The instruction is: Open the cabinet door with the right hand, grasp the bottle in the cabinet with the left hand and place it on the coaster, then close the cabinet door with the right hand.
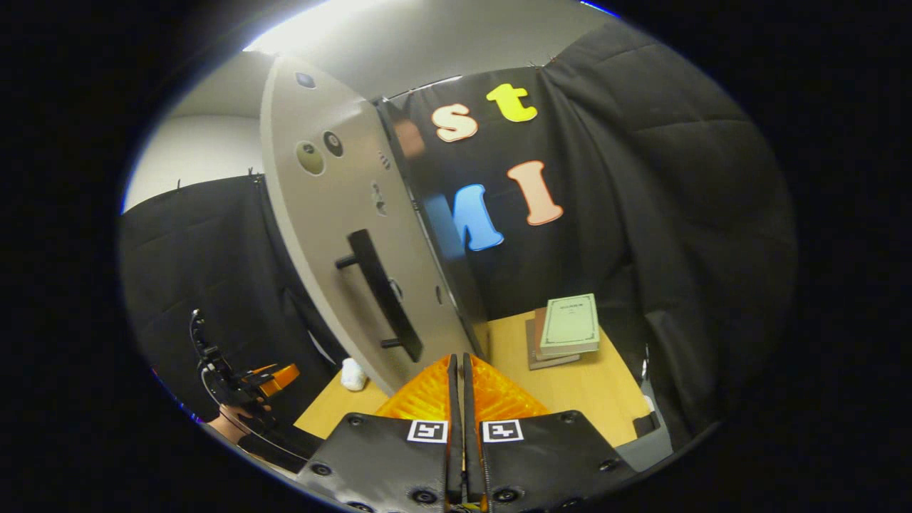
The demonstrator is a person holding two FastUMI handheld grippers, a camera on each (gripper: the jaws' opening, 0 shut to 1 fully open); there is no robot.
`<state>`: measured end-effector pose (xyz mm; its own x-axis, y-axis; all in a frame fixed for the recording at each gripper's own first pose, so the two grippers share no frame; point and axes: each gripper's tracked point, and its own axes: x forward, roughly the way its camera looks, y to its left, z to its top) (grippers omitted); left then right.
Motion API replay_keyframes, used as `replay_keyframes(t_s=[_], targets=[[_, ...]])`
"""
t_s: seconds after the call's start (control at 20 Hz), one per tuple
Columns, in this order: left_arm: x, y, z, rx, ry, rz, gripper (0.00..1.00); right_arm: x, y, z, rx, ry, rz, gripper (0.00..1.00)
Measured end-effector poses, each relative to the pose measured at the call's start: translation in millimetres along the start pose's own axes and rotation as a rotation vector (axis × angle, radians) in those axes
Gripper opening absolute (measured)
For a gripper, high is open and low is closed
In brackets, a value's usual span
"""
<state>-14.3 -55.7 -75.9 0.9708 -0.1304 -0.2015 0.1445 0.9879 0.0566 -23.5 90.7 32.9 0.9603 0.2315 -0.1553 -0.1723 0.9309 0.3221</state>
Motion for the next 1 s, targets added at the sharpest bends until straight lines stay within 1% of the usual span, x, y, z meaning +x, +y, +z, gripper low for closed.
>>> replay_keyframes(t_s=[0.05, 0.1, 0.15, 0.25, 0.3, 0.35, 0.4, 0.45, 0.5, 0.6, 0.65, 0.7, 0.75, 0.85, 0.9, 1.0], targets=[[1.9, -4.3, 4.0, 0.003, -0.001, 0.002, 0.89, -1.5, -10.5, 5.7, 0.012, -0.026, -0.022, 0.04], [3.2, -9.4, 8.0, 0.007, -0.006, 0.005, 0.89, 0.2, -22.2, 13.7, 0.012, -0.059, -0.046, 0.00], [3.5, -13.6, 11.7, 0.019, -0.007, 0.013, 0.89, -0.9, -32.6, 19.3, 0.002, -0.086, -0.058, 0.04], [7.2, -12.8, 14.2, 0.046, 0.008, 0.058, 0.90, 5.9, -54.4, 26.9, -0.041, -0.103, -0.091, 0.04], [9.7, -18.7, 16.7, 0.038, 0.003, 0.060, 0.90, 11.4, -62.7, 33.7, -0.071, -0.108, -0.109, 0.00], [10.5, -24.3, 20.5, 0.015, -0.002, 0.051, 0.89, 17.5, -69.1, 34.5, -0.102, -0.106, -0.125, 0.02], [9.1, -31.6, 24.6, -0.012, -0.008, 0.028, 0.90, 26.6, -71.2, 37.1, -0.126, -0.102, -0.134, 0.17], [10.3, -39.7, 31.3, -0.034, -0.023, 0.000, 0.90, 34.8, -71.9, 41.1, -0.144, -0.106, -0.141, 0.13], [13.5, -45.6, 37.9, -0.044, -0.044, -0.026, 0.90, 41.3, -70.6, 46.1, -0.154, -0.124, -0.147, 0.23], [23.8, -48.4, 53.2, -0.024, -0.082, -0.059, 0.89, 55.2, -64.7, 51.7, -0.149, -0.144, -0.151, 0.28], [30.7, -49.1, 60.2, -0.009, -0.093, -0.070, 0.89, 60.4, -61.6, 48.0, -0.144, -0.132, -0.149, 0.28], [38.2, -51.5, 66.3, -0.004, -0.103, -0.086, 0.89, 66.9, -59.8, 44.8, -0.145, -0.117, -0.152, 0.42], [45.2, -53.9, 73.5, -0.010, -0.115, -0.109, 0.89, 71.4, -58.3, 45.0, -0.148, -0.113, -0.159, 0.47], [61.1, -52.6, 85.5, -0.025, -0.134, -0.151, 0.89, 80.4, -46.5, 47.8, -0.139, -0.134, -0.158, 0.65], [69.3, -46.7, 89.3, -0.027, -0.139, -0.166, 0.89, 83.8, -41.7, 51.3, -0.133, -0.151, -0.165, 0.80], [86.7, -37.9, 99.6, -0.029, -0.149, -0.196, 0.90, 90.4, -42.6, 56.2, -0.133, -0.172, -0.214, 0.89]])
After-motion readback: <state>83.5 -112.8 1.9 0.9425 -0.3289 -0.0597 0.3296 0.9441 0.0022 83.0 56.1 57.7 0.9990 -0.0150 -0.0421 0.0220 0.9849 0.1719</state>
